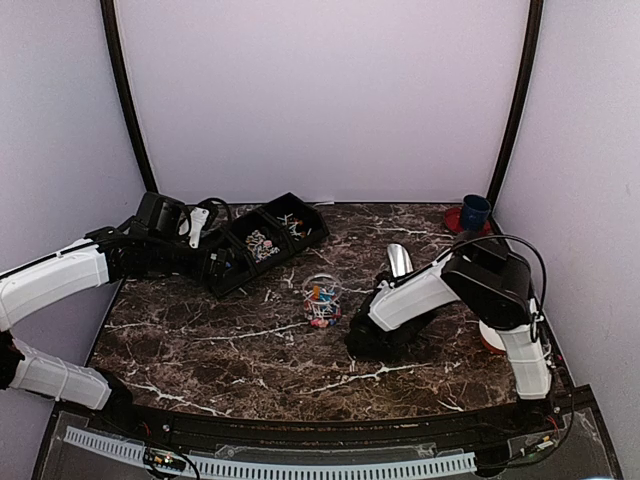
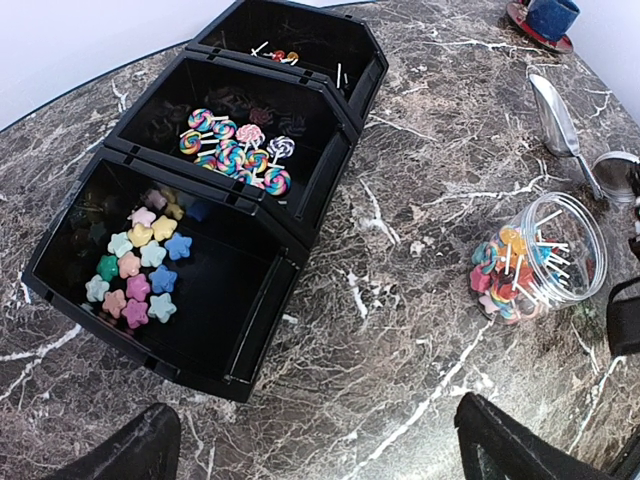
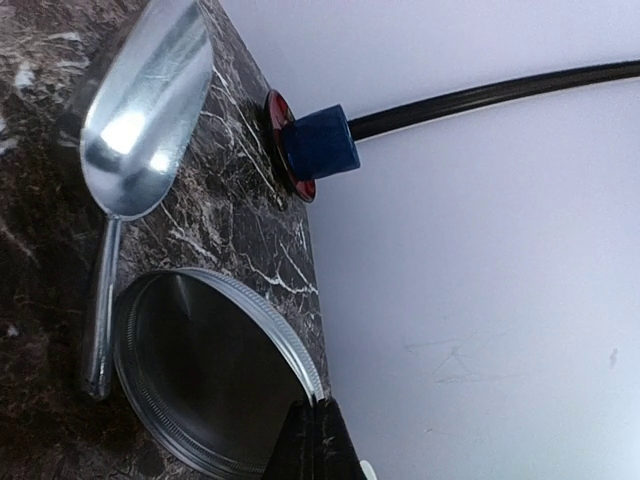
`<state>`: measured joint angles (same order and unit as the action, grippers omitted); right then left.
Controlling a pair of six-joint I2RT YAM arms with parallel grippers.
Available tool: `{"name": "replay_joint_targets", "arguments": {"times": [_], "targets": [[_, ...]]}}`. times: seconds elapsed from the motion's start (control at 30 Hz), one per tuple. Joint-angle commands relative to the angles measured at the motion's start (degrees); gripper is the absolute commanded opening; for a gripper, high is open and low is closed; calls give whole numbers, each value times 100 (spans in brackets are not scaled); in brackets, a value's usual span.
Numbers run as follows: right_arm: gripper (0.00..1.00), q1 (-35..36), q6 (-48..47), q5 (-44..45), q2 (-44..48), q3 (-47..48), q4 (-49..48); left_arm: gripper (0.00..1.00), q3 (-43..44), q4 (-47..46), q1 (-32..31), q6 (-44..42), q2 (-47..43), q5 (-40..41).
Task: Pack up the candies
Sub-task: Put down the bottle lid at the center of the board.
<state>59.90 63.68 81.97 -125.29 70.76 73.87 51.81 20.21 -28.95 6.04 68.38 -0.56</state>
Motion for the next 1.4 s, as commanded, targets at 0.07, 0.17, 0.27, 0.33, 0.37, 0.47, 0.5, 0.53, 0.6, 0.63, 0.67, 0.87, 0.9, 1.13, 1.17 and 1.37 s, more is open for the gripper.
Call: {"name": "replay_joint_targets", "arguments": {"times": [0.07,0.17,0.27,0.33,0.37,0.47,0.5,0.53,0.6,0.63,0.67,0.87,0.9,1.13,1.17,1.37], "targets": [[0,402,891,-576,-392,167,550,99,52,98,-20,-78,-20,46],[0,481,382,-710,-94,69,70,99,57,106,-17,-81,-13,61],[7,549,-285,-954,173,-145,-595,99,57,107,-23,-77,-17,73],[11,598,-678,-1128,294,-272,-968,99,51,107,-21,-78,-6,71],[13,623,-814,-1201,336,-333,-1131,99,52,106,-16,-77,-2,73],[16,708,-866,-1340,358,-388,-1227,99,57,107,-22,-77,-9,73],[16,734,-828,-1356,357,-381,-1198,99,57,106,-22,-79,-7,65],[16,756,-830,-1392,352,-381,-1187,99,61,106,-22,-82,-6,65],[16,791,-841,-1431,362,-369,-1194,99,64,106,-21,-77,5,65],[17,807,-840,-1448,364,-362,-1203,99,66,106,-19,-77,4,57],[17,811,-862,-1472,369,-348,-1214,99,66,102,-20,-80,5,56],[31,806,-1865,-2199,1045,-461,-2246,99,66,122,-22,-86,-2,43],[34,790,-2105,-2398,1284,-650,-2509,99,66,124,-19,-92,-8,39],[68,575,-2783,-3546,2649,-1125,-3521,99,65,124,-16,-95,-26,29],[76,523,-2805,-3695,2804,-1155,-3558,99,65,117,-22,-95,-26,19],[93,-218,-2973,-4834,3975,-1664,-4100,99,65,132,-18,-90,-17,-41]]}}
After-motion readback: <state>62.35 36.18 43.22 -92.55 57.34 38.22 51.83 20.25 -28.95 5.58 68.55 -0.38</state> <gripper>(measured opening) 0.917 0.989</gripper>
